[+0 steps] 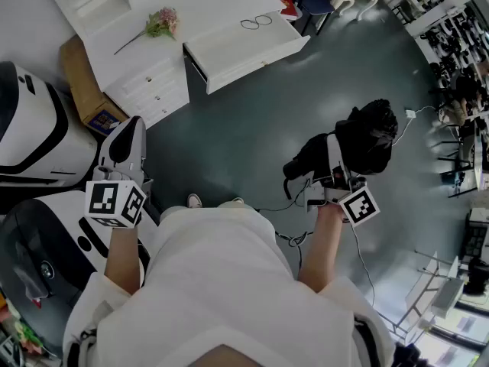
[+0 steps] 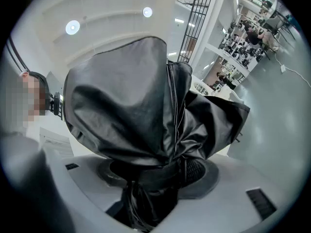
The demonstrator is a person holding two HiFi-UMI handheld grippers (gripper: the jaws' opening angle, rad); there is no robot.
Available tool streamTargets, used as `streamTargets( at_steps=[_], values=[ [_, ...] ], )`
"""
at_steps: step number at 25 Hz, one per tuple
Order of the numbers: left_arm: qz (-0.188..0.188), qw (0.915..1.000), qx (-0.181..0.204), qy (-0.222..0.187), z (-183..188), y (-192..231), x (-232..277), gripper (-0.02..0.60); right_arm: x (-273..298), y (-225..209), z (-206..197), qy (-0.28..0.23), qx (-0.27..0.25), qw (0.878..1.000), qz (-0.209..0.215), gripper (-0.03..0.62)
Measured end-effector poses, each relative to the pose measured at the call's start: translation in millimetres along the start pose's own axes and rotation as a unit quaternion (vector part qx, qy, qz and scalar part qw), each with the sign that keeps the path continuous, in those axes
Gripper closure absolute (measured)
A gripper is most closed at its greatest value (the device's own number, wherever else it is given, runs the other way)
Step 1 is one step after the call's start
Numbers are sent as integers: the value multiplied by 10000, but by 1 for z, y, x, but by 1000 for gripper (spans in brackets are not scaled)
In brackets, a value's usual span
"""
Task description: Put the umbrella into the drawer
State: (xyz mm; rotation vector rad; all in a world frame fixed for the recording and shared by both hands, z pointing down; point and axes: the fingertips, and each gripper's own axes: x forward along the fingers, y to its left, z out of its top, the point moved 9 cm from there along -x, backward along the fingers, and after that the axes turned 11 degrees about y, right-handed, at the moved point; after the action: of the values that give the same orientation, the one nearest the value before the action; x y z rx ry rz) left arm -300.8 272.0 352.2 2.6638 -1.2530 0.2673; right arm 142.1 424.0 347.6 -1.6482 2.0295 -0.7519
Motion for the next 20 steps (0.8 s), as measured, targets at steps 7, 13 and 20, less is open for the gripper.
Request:
streamTargets(
  at_steps=[7, 13, 20],
  values=[
    [-72, 10000, 19, 19, 1, -2, -2, 568, 3, 7, -2, -28, 15, 10000, 79, 347],
    [-110, 9998, 9, 172, -5, -11, 8, 568, 0, -1, -1, 63, 20, 10000, 6, 347],
    [-172, 9995, 180, 209, 1, -59, 24, 568, -29, -27, 13, 243, -288, 9991, -197, 345]
  ],
)
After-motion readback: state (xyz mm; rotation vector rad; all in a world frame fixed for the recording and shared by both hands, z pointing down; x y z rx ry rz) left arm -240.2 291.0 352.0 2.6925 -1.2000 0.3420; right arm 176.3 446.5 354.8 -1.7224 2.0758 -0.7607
